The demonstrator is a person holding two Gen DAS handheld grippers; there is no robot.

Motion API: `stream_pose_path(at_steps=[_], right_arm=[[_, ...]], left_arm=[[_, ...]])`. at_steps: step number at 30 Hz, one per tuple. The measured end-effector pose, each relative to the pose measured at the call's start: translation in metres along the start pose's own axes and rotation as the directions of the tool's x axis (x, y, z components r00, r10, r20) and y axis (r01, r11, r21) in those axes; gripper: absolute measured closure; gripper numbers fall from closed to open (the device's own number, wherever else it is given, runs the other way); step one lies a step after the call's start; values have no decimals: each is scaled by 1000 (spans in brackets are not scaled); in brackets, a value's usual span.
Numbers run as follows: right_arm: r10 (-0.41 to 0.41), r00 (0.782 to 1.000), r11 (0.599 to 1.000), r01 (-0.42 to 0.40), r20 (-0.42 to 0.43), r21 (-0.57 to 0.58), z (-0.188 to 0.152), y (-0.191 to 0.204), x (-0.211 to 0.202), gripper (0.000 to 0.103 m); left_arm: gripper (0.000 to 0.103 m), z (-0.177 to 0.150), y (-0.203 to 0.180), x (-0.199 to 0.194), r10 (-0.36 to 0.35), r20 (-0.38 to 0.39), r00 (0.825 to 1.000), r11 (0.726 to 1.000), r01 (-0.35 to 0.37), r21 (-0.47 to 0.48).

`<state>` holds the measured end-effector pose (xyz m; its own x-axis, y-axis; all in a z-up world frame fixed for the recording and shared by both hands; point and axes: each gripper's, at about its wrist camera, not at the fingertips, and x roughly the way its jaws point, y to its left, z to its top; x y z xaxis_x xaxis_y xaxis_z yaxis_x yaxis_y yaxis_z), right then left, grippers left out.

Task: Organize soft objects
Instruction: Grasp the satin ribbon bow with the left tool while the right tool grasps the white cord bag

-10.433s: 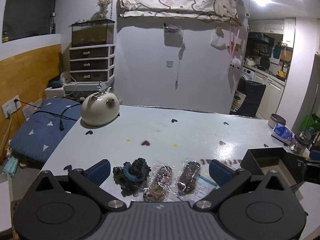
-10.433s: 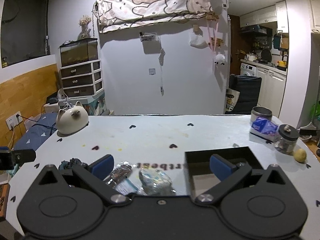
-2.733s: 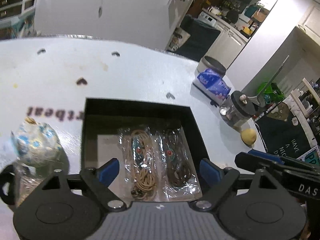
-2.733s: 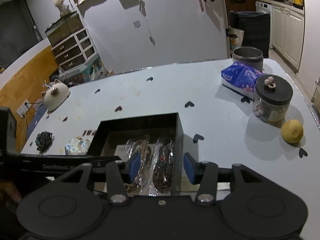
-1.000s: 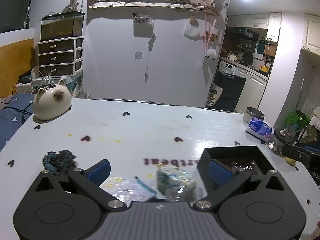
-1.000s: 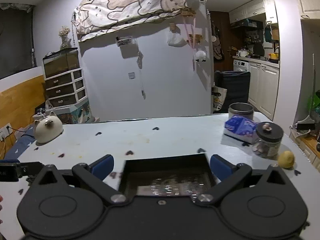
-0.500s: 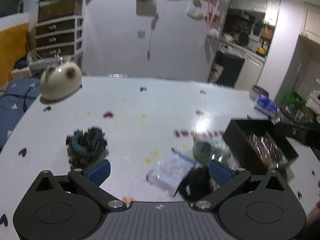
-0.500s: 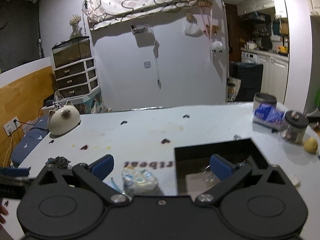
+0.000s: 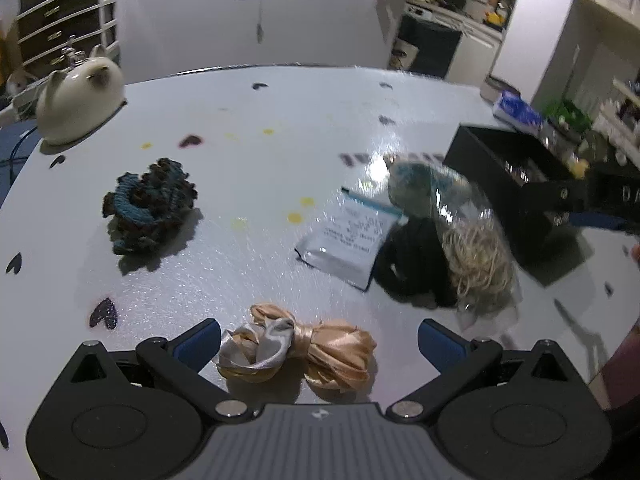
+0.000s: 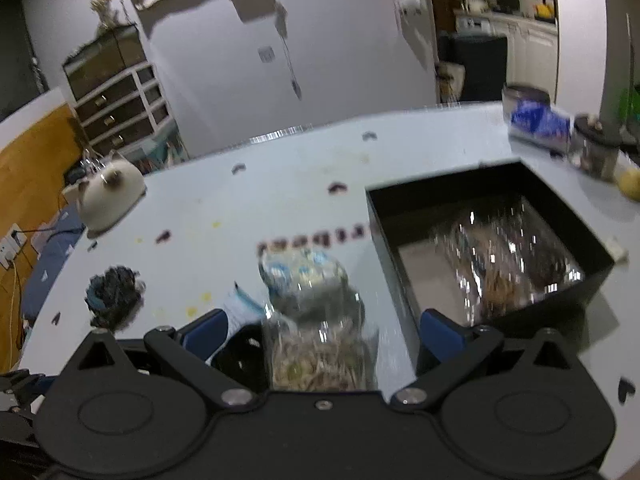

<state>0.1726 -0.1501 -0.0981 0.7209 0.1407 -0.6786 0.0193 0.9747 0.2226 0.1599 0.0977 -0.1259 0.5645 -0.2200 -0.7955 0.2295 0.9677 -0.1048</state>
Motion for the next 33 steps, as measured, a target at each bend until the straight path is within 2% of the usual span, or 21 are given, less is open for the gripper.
stream_pose_path(at_steps=[11, 14, 16, 23, 27, 30, 33], right_arm=[[7, 992, 999, -3, -124, 35, -12, -3, 28, 2], [7, 988, 1000, -3, -153, 29, -14, -1, 38, 9], [6, 986, 1000, -2, -165, 27, -14, 0, 44, 9], [-24, 978, 1000, 20, -207, -23, -14, 8, 67, 11], [-39, 974, 998, 28, -223, -50, -14, 13, 77, 16], [-31, 969, 998, 17, -246, -60, -14, 14, 81, 28], [-28, 968, 998, 13, -251, -62, -15, 15, 79, 33]], left_arm=[[1, -9, -3, 29, 56, -49, 997, 991, -49, 121], [4, -6, 1, 31, 52, -51, 997, 992, -45, 116], [9, -3, 3, 32, 43, -53, 998, 993, -37, 113], [9, 4, 6, 40, 12, -109, 994, 994, 0, 106], [14, 4, 3, 41, -5, -138, 990, 992, 23, 126], [16, 4, 3, 44, -10, -148, 989, 992, 28, 122], [21, 4, 6, 45, -16, -152, 988, 993, 33, 110]])
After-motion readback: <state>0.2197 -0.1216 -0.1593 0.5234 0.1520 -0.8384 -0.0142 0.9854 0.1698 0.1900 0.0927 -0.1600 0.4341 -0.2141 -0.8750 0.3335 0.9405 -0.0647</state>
